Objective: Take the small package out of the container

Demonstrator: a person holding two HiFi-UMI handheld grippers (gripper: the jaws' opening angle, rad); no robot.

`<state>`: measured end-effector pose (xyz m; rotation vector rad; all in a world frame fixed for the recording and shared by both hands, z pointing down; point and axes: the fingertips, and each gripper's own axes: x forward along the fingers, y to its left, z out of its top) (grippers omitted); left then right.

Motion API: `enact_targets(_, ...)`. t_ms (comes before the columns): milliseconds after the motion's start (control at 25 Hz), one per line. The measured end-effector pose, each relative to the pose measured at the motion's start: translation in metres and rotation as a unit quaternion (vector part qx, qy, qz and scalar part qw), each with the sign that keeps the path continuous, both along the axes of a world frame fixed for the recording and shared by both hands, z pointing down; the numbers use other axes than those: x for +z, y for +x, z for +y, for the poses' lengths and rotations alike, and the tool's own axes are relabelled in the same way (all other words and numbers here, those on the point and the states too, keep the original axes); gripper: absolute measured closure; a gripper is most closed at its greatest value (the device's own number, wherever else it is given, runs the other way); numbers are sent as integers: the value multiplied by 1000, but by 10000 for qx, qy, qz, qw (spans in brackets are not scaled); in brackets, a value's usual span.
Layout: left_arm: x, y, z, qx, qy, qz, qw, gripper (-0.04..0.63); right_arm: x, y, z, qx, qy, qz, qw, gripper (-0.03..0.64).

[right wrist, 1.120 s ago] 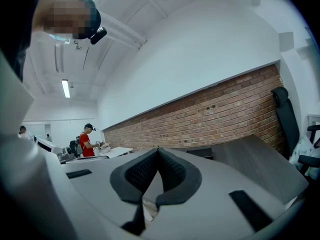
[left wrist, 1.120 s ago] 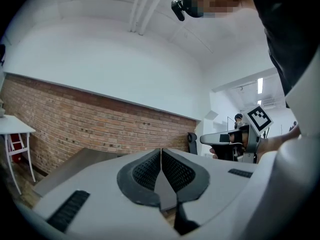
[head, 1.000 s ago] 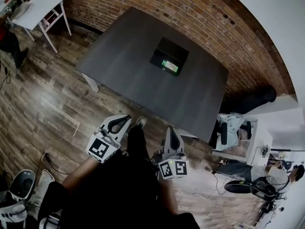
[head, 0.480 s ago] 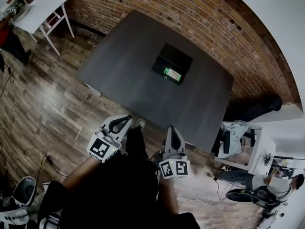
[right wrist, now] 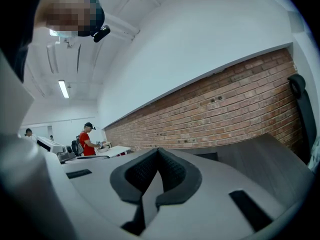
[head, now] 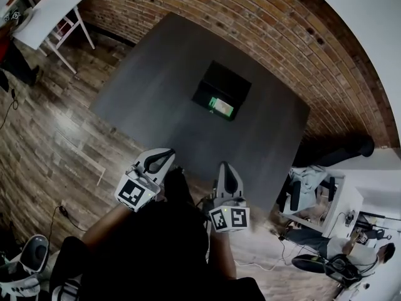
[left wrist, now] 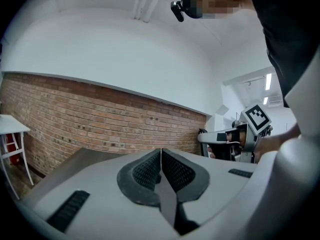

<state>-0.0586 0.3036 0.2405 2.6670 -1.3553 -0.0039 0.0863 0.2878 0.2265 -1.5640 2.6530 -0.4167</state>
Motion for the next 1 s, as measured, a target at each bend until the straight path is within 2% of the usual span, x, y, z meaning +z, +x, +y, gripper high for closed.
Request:
enact_targets(160, 2, 15, -34, -37, -19, -146, 9999, 557, 2, 12, -36, -101, -40, 51, 9999, 592)
enact_targets(600, 6, 58, -125, -82, -114, -196, 9997, 557, 21, 49, -127, -321, -279, 27, 9991, 592)
enact_targets(800, 14, 74, -156, -96, -238, -168, 9995, 557, 42, 67, -168, -347, -386, 134, 9986, 592)
enact_targets(1000, 20, 81, -166, -88, -298, -171, 9994, 557, 60, 75, -183, -297, -575, 295, 9975, 592)
